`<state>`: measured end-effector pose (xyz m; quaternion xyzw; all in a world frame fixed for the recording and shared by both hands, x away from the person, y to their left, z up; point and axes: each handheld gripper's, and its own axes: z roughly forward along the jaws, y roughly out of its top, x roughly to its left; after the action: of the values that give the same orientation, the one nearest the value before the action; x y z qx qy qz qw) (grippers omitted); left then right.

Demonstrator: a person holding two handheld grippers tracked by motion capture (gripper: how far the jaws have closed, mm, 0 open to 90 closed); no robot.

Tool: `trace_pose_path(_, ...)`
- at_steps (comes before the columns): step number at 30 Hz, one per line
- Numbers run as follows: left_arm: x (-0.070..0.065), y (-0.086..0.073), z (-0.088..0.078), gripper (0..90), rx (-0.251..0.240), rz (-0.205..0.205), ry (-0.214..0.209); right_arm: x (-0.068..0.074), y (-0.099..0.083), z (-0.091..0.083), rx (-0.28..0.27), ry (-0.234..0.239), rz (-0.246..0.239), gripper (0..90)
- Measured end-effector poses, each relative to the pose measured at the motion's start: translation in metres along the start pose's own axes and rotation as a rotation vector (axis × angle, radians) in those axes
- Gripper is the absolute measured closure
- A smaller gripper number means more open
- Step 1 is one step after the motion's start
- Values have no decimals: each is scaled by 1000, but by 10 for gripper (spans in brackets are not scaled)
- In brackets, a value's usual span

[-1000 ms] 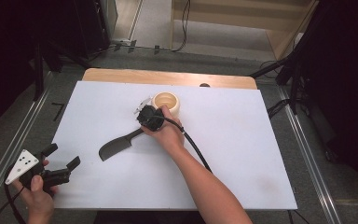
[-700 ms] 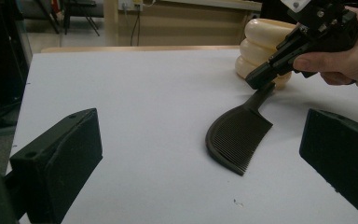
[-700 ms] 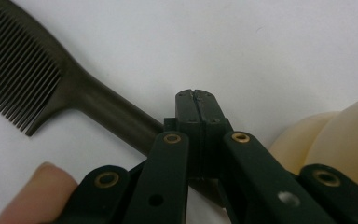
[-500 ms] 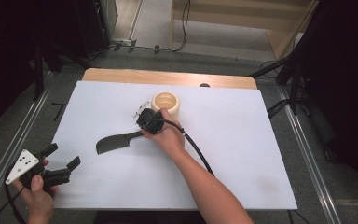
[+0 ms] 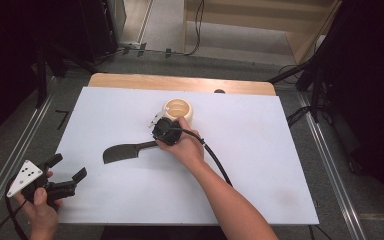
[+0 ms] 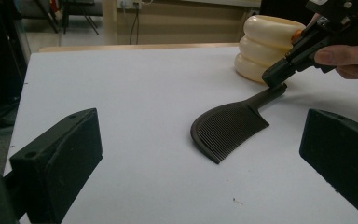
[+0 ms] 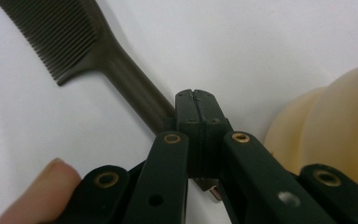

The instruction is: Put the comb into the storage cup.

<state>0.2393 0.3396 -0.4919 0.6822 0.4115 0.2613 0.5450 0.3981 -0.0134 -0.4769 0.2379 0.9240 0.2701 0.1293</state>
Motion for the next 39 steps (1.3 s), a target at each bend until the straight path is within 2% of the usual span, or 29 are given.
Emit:
trace_pose_path(4,0,0,0,0,1,0,-1,-2,-1,5,2,-26,22,882)
trace_pose_path(8,0,0,0,0,1,0,-1,-2,-1,8,20,-52,23,882)
trace_pose_path(12,0,0,-1,0,-2,-2,-1,-3,-3,10,46,-56,0,882)
trace_pose_path(16,0,0,0,0,0,0,-1,0,-8,9,53,-11,2,882)
trace_pose_path(29,0,0,0,0,2,4,1,3,-18,0,47,87,-10,881)
trace_pose_path(33,0,0,0,0,3,5,1,7,-18,-3,52,96,-21,880)
trace_pose_path(34,0,0,0,0,3,5,1,7,-18,-5,34,96,-30,876)
trace_pose_path(36,0,0,0,0,4,6,0,7,-15,-11,11,88,-20,778)
trace_pose_path(37,0,0,0,0,4,6,-1,5,-13,-17,-21,88,-30,705)
trace_pose_path(39,0,0,0,0,5,7,0,5,-11,-21,-30,94,-28,678)
